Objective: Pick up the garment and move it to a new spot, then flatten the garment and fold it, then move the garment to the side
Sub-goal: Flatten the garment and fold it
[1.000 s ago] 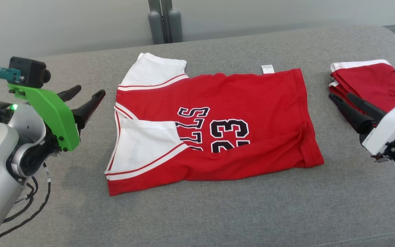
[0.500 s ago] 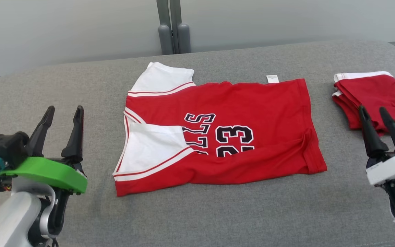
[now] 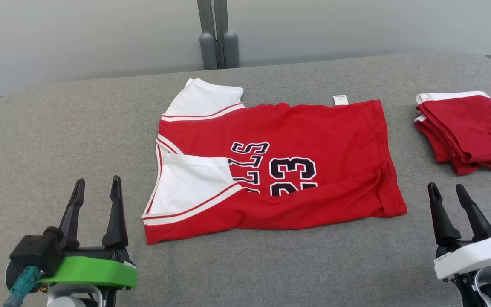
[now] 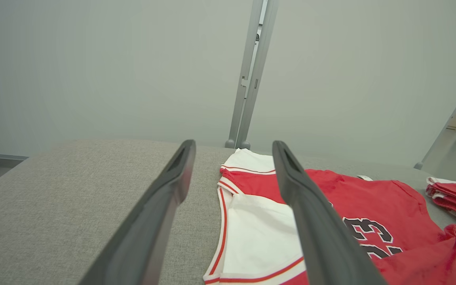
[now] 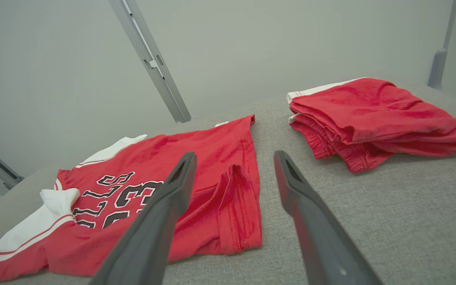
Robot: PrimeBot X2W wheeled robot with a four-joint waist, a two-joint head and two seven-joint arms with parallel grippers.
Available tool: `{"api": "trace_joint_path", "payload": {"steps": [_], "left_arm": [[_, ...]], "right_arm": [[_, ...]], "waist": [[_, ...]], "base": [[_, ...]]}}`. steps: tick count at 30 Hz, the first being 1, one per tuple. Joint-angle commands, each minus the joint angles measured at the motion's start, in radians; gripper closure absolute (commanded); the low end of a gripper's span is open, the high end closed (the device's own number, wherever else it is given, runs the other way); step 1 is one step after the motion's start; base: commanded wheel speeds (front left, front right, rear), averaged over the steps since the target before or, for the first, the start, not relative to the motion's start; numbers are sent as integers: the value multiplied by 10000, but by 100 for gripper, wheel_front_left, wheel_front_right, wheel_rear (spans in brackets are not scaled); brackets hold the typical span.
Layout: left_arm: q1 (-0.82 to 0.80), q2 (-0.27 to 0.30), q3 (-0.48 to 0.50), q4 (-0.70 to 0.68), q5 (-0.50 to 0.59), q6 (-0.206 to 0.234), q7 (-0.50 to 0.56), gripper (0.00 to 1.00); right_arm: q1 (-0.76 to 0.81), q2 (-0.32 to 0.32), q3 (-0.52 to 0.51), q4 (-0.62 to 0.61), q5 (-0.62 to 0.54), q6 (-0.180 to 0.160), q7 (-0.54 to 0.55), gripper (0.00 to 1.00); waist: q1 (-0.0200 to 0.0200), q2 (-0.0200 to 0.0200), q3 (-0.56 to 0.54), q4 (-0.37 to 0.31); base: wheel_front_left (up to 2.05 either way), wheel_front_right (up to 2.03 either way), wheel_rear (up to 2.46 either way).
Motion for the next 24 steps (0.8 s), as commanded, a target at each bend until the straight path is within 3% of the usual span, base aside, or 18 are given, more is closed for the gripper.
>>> {"api": "trace_joint_path", "payload": {"steps": [1,7,16,24], "left_arm": [[129,-114,169,105,243,-201,-24,0],[228,-450,301,956,606,-718,19,0],[-783,-572,-478,3089,396,-1128,1519,0],[-1483,-793,-882,4324,207,-1485,2280,0]], "right_arm": [[-71,30,4,57,-83,5,32,0],[-502,15,244,446,-441,5,542,0],[-1656,164,560,2217,-934,3,2091,0],[-2158,477,858,2995,-1119,5,2609,0]], "waist": [[0,0,12,-9],[0,0,126,-82],[0,0,621,23],[0,0,872,36]], "base": [[0,0,0],[0,0,0],[0,0,0],[0,0,0]]}}
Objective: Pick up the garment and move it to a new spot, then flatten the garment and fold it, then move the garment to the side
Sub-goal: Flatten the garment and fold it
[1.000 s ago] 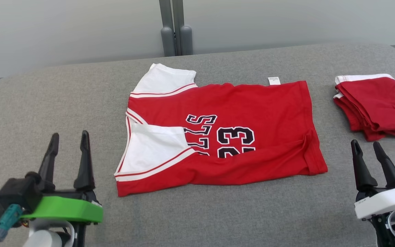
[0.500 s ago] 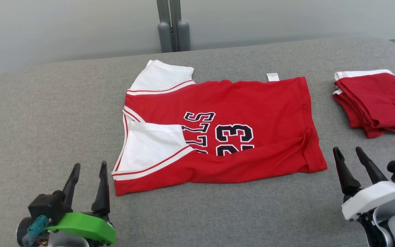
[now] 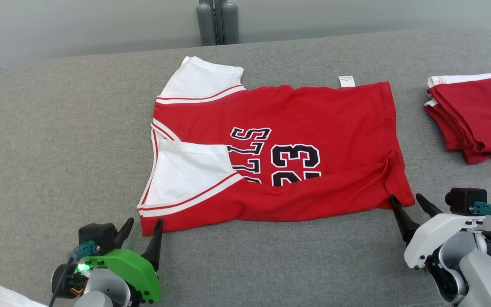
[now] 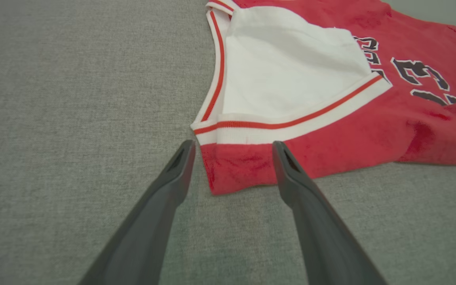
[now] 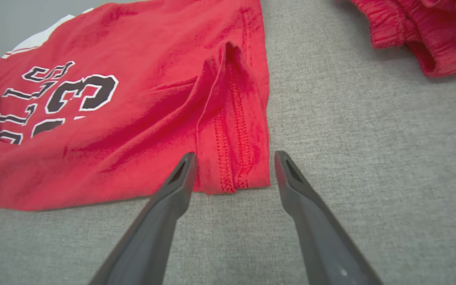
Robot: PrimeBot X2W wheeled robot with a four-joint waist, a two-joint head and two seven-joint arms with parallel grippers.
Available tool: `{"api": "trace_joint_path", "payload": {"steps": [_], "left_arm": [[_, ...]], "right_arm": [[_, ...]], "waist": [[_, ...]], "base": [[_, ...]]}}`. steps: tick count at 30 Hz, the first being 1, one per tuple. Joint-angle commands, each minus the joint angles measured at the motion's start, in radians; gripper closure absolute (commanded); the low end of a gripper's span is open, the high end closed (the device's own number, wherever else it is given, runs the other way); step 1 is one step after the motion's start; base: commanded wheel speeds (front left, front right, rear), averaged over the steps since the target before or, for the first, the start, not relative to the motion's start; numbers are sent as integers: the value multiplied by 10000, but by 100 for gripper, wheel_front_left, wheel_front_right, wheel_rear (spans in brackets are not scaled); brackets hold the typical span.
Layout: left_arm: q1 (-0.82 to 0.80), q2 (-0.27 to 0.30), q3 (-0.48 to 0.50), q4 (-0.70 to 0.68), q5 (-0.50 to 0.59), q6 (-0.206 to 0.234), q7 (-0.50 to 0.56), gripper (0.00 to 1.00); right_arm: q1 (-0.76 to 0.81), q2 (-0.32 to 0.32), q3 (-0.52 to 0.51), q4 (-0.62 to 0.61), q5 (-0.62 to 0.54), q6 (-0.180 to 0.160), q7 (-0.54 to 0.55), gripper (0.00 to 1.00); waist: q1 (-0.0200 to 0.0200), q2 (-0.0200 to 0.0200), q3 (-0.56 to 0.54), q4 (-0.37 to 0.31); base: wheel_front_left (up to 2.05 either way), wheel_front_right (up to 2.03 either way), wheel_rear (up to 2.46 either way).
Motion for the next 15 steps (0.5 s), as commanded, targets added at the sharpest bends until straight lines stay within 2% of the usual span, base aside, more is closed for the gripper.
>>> {"api": "trace_joint_path", "payload": {"steps": [1,8,15], "left_arm": [[-198,-7,5,164,-66,-34,78,0],[-475,12,-135,688,-194,-227,382,0],[-786,60,-123,1196,-266,-40,783,0]], "right_arm": [[-116,28,29,112,-44,3,11,0],[-455,176,-31,702,-256,5,20,0],[-796,301,131,1093,-170,3,177,0]], "waist": [[0,0,27,3],[0,0,213,-14],[0,0,428,-69]], "base": [[0,0,0],[0,0,0],[0,0,0]]}}
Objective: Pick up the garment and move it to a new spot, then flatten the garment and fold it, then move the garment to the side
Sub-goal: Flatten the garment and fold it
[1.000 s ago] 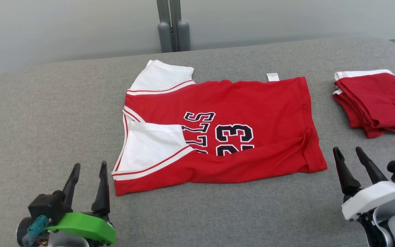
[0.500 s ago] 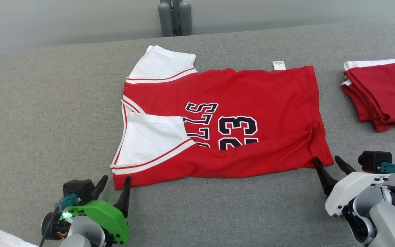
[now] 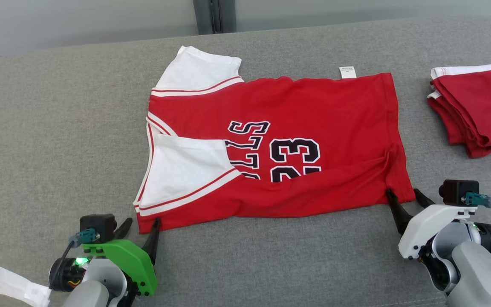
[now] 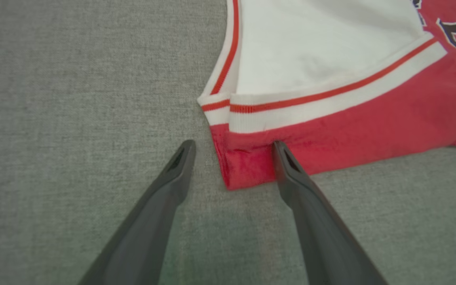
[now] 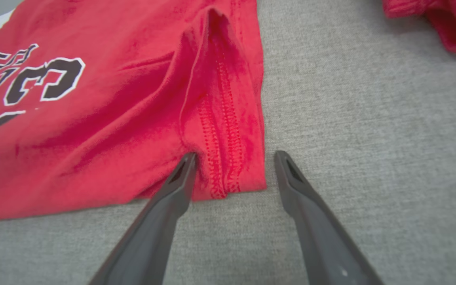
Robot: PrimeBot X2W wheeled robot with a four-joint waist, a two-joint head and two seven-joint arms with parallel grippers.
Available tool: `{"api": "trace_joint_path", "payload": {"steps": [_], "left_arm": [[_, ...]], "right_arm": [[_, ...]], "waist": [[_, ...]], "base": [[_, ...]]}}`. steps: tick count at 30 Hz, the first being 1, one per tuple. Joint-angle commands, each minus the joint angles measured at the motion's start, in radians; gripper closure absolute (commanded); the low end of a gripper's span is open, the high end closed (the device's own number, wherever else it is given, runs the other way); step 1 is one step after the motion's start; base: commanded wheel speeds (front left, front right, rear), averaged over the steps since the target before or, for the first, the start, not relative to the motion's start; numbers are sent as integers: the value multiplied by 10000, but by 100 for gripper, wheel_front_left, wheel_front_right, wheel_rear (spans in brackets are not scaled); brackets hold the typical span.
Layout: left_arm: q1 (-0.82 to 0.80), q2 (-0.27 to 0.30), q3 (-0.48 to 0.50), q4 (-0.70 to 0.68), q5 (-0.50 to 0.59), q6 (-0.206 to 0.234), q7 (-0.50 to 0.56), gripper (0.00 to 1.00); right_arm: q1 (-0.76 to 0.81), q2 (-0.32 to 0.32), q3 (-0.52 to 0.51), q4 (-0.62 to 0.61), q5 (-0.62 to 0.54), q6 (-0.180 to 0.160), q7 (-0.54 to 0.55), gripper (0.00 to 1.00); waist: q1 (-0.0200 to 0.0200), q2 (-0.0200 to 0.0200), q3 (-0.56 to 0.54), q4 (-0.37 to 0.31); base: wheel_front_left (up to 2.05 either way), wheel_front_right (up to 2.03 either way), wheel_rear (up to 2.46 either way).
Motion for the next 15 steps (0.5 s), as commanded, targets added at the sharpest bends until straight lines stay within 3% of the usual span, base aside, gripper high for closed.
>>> {"api": "trace_joint_path", "payload": {"steps": [1,3,4,5,6,7,15], "left_arm": [[-122,52,20,179,-115,87,111,0],[-188,19,-59,312,-192,-53,265,0],[-214,-29,-99,368,-220,-144,356,0],[-234,-50,-126,395,-210,-191,386,24],[-244,-71,-146,409,-234,-235,417,67],[-241,-87,-146,407,-274,-263,410,100],[-14,104,-140,214,-364,-353,259,100]], "right_arm": [[-97,48,89,123,69,3,113,0],[-146,72,209,239,133,3,219,0],[-174,75,266,279,169,3,216,5],[-187,74,314,305,187,3,215,42],[-192,68,364,336,231,3,208,68],[-197,57,403,366,267,3,197,99],[-165,-227,626,471,575,-3,-19,100]], "waist": [[0,0,48,-28],[0,0,75,-40],[0,0,84,-44],[0,0,85,-47],[0,0,68,-50],[0,0,45,-49],[0,0,-411,-28]], "base": [[0,0,0],[0,0,0],[0,0,0],[0,0,0],[0,0,0],[0,0,0],[0,0,0]]}}
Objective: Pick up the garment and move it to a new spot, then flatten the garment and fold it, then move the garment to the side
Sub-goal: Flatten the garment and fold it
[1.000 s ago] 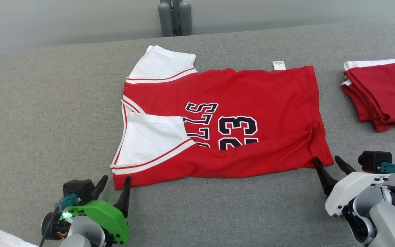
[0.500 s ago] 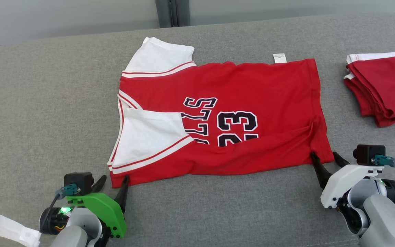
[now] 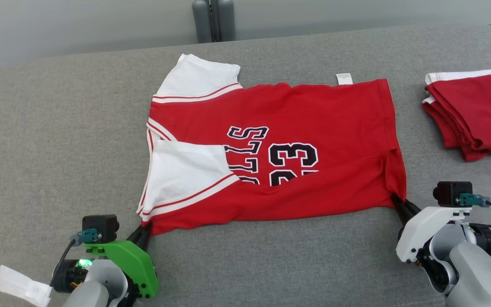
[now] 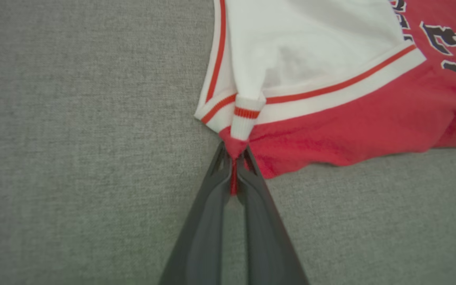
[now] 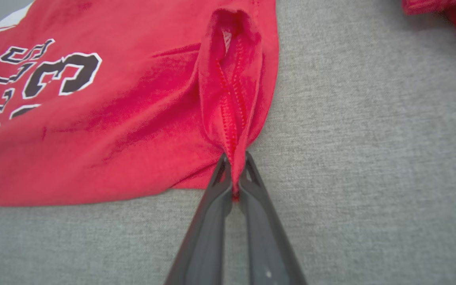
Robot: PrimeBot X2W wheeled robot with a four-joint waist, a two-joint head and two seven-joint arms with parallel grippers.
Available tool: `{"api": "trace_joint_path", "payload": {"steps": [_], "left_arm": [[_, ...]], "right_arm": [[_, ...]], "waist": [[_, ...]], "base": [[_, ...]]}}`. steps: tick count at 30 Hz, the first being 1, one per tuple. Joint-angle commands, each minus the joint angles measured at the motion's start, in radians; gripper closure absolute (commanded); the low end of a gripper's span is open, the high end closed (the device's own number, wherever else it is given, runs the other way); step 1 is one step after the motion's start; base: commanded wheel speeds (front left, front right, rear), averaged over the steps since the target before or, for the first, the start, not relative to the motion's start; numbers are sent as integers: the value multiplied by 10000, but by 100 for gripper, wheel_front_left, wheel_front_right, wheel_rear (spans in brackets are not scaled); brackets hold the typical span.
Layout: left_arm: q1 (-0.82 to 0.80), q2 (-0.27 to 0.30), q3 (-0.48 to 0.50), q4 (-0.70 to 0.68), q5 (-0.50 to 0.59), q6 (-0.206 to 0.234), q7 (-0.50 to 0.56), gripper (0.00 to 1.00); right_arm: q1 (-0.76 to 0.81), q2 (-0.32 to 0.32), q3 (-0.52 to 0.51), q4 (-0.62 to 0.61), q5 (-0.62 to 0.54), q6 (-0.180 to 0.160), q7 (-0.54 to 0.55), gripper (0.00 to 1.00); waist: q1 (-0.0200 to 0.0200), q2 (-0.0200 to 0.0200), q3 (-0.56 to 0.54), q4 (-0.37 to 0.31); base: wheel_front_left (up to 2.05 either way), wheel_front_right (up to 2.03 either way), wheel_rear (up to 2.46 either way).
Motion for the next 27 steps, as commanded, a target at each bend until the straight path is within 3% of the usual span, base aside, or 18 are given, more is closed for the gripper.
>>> {"api": "trace_joint_path", "payload": {"steps": [1,10,16,22,27], "left_arm": [[222,118,9,-77,-57,-19,69,100],[1396,623,-107,-1379,-259,311,869,100],[2457,1090,-164,-2802,-449,782,1809,100],[3328,1458,-260,-4179,-619,1298,2835,100],[3841,1633,-318,-5003,-741,1614,3330,100]], "right_arm": [[95,-140,27,53,113,-9,19,100],[589,-788,397,-302,632,-11,789,100],[1199,-1322,563,-973,1112,-11,1849,100],[1969,-1887,348,-1875,1463,-12,2957,100],[2458,-1995,-42,-2474,1476,-12,3677,100]], "waist": [[0,0,-228,26],[0,0,-1065,63],[0,0,-1274,61],[0,0,-1273,85],[0,0,-1215,42]], "base": [[0,0,0],[0,0,0],[0,0,0],[0,0,0],[0,0,0]]}}
